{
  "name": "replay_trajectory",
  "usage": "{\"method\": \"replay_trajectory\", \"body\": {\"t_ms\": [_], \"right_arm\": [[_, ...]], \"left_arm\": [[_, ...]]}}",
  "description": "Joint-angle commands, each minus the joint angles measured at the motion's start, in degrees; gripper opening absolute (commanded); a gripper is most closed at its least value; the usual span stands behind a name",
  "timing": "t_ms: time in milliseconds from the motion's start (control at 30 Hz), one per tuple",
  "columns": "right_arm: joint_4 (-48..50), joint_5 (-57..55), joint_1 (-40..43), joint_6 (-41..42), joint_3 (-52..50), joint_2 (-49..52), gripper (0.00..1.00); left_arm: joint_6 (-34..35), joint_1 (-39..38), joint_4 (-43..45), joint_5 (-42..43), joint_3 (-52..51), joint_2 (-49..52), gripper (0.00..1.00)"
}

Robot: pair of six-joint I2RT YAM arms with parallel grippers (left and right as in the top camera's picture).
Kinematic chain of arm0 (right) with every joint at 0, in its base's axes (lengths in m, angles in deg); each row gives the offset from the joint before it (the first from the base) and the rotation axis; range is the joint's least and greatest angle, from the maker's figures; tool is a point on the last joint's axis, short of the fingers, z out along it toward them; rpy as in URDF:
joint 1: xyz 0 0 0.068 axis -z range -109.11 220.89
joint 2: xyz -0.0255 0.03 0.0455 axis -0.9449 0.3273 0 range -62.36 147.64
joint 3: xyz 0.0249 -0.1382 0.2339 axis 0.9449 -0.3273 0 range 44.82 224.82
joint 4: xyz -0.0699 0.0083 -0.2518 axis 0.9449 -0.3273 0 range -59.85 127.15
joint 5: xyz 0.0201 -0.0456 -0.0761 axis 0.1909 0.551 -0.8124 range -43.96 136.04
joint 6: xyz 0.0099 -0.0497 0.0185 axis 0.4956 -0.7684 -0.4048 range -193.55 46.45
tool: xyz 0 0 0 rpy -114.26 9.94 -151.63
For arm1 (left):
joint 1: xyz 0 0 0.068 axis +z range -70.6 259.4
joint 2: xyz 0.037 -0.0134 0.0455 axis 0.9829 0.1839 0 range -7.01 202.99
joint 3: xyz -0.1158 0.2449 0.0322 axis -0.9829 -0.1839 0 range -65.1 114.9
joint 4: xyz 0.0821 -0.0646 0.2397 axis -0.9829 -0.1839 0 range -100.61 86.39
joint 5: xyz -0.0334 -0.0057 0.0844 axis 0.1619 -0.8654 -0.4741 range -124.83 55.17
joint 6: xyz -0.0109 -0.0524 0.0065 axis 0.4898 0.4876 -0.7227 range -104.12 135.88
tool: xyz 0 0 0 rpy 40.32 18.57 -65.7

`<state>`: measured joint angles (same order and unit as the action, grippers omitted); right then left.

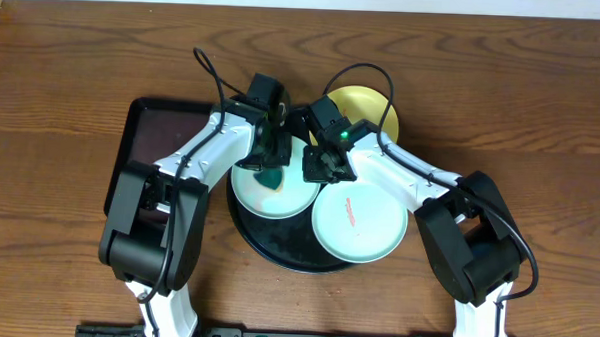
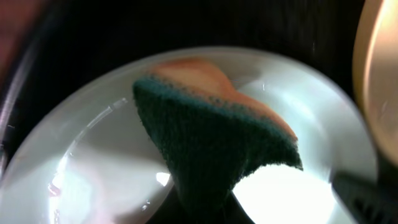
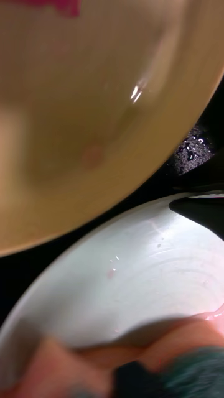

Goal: Clean dirty plates on tray and stack at the side
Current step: 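Scrub the held pale green plate with the sponge in the left gripper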

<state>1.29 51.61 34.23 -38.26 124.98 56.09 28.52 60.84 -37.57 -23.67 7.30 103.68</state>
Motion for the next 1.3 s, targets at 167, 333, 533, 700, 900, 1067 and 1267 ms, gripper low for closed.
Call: {"method": "replay_trajectory", "body": {"t_ms": [167, 333, 533, 700, 900, 1067, 1267], "right_arm": [[-0.3, -0.1, -0.5, -0.6, -0.3, 2.6, 0.01], [-0.1, -0.1, -0.5, -0.6, -0.3, 2.6, 0.01], [0.1, -0.1, -0.5, -0.6, -0.3, 2.6, 0.01], [0.1, -0.1, -0.5, -0.7, -0.3, 2.6, 0.01], [0.1, -0.1, -0.5, -0.7, -0.3, 2.6, 0.01], [0.1, -0.1, -0.5, -0.7, -0.3, 2.6, 0.01], [-0.3, -0.1, -0.5, -0.7, -0.3, 2.6, 0.01]], "left_arm": [[3.5, -0.3, 4.4, -15.3, 3.0, 0.0, 0.07], [3.5, -0.3, 6.1, -18.4, 3.6, -3.2, 0.07], [3.6, -0.3, 7.1, -18.5, 3.4, -3.2, 0.07], [3.6, -0.3, 6.6, -18.2, 2.1, -2.8, 0.07], [4.2, -0.8, 1.7, -17.6, 0.0, -2.8, 0.07], [5.4, -2.1, -2.8, -14.3, -0.7, -2.8, 0.07], [5.2, -2.3, -5.4, -5.6, -0.5, -2.9, 0.08]]}}
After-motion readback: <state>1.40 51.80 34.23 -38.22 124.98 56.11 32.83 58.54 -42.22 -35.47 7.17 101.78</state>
